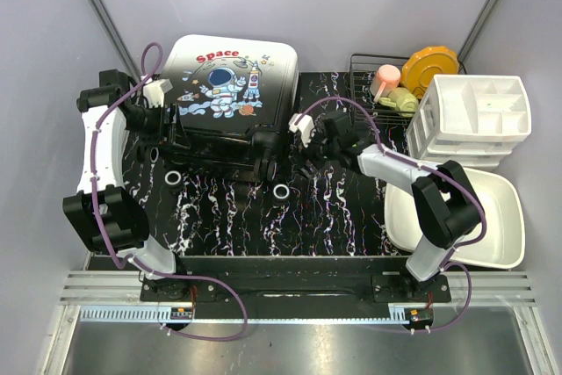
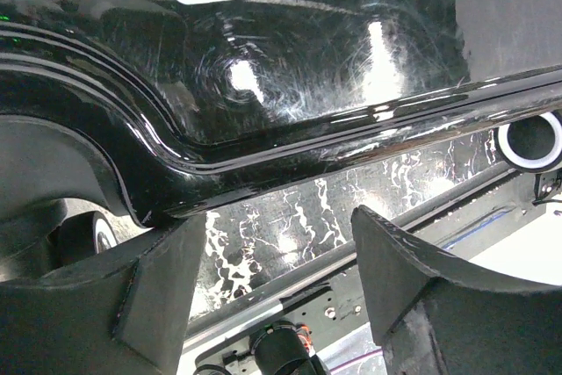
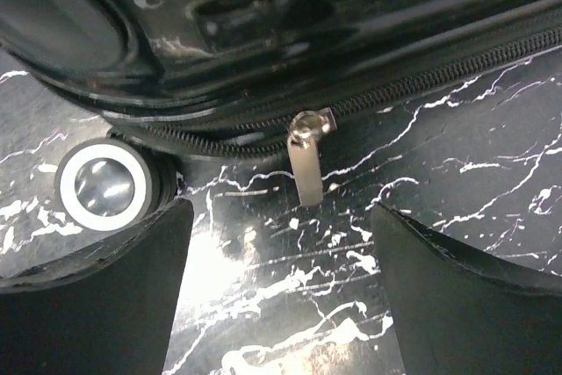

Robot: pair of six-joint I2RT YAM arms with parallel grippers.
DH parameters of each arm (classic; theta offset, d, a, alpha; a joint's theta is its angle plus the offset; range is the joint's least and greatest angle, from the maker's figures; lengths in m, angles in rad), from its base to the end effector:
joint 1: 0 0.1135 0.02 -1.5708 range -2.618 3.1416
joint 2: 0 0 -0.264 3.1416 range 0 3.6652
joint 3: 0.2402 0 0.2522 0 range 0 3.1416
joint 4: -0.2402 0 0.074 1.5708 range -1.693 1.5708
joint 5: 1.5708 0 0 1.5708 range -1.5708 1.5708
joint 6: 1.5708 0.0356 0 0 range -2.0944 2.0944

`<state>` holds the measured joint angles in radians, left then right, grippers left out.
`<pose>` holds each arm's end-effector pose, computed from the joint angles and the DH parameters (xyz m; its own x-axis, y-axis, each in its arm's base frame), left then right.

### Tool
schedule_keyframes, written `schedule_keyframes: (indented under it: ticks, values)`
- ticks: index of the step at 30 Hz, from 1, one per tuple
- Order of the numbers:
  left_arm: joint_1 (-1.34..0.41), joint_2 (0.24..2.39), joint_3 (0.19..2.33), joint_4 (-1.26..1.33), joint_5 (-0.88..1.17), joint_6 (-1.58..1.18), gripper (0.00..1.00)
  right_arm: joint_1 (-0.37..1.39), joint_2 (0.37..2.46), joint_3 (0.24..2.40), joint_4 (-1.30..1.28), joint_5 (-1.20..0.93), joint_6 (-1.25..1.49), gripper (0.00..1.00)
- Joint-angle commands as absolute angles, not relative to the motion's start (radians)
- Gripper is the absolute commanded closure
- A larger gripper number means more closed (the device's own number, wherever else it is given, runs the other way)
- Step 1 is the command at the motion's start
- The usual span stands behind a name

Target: Open, take out, and arrange the luggage

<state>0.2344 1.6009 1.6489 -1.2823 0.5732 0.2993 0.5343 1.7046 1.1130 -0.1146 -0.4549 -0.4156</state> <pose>0.3002 0.0518 0.3510 -0.8835 0.0437 -0.4664 0.2507 0.8852 -0.3918 0.3127 0.2032 0.2196 -0.2101 -0.5457 -0.8112 -0.9072 0.4181 -0.0463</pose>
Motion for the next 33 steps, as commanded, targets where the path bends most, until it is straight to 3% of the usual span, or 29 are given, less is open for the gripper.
schedule_keyframes:
  ticks: [1, 4, 6, 7, 8, 9, 11, 12, 15, 27, 28, 29, 30, 33]
  values:
    - [0.236, 1.589, 1.629, -1.111, 0.626, 0.293, 0.28, 0.575, 1.683, 1.08, 0.159, -0.289, -0.385, 0.12]
    - [0.236, 1.578, 1.602, -1.095, 0.624, 0.281, 0.27, 0.583, 1.71, 1.084, 0.219, -0.262, -0.374, 0.15]
    - [0.238, 1.572, 1.582, -1.083, 0.624, 0.276, 0.27, 0.581, 1.726, 1.086, 0.256, -0.258, -0.382, 0.26]
    - [0.239, 1.568, 1.577, -1.078, 0.623, 0.276, 0.27, 0.581, 1.727, 1.083, 0.265, -0.256, -0.388, 0.33]
    - [0.244, 1.568, 1.571, -1.075, 0.624, 0.273, 0.27, 0.581, 1.729, 1.08, 0.271, -0.258, -0.397, 0.5]
    - [0.247, 1.568, 1.566, -1.071, 0.623, 0.272, 0.28, 0.581, 1.727, 1.077, 0.272, -0.262, -0.426, 0.59]
    - [0.262, 1.577, 1.563, -1.068, 0.624, 0.273, 0.28, 0.578, 1.715, 1.06, 0.27, -0.287, -0.449, 0.69]
    - [0.27, 1.581, 1.568, -1.066, 0.626, 0.275, 0.28, 0.569, 1.707, 1.054, 0.258, -0.308, -0.478, 0.81]
    - [0.294, 1.604, 1.583, -1.063, 0.632, 0.276, 0.29, 0.542, 1.683, 1.043, 0.224, -0.391, -0.506, 1.0]
    - [0.328, 1.649, 1.626, -1.063, 0.652, 0.275, 0.3, 0.472, 1.698, 1.14, 0.007, -0.606, -0.558, 1.0]
    - [0.33, 1.649, 1.626, -1.063, 0.65, 0.278, 0.3, 0.471, 1.701, 1.173, -0.053, -0.665, -0.572, 0.86]
    - [0.328, 1.648, 1.625, -1.063, 0.652, 0.279, 0.3, 0.471, 1.71, 1.19, -0.152, -0.699, -0.595, 0.51]
    - [0.331, 1.646, 1.623, -1.063, 0.653, 0.285, 0.3, 0.471, 1.712, 1.201, -0.184, -0.725, -0.629, 0.38]
    - [0.33, 1.643, 1.62, -1.063, 0.657, 0.288, 0.29, 0.471, 1.71, 1.203, -0.21, -0.781, -0.646, 0.27]
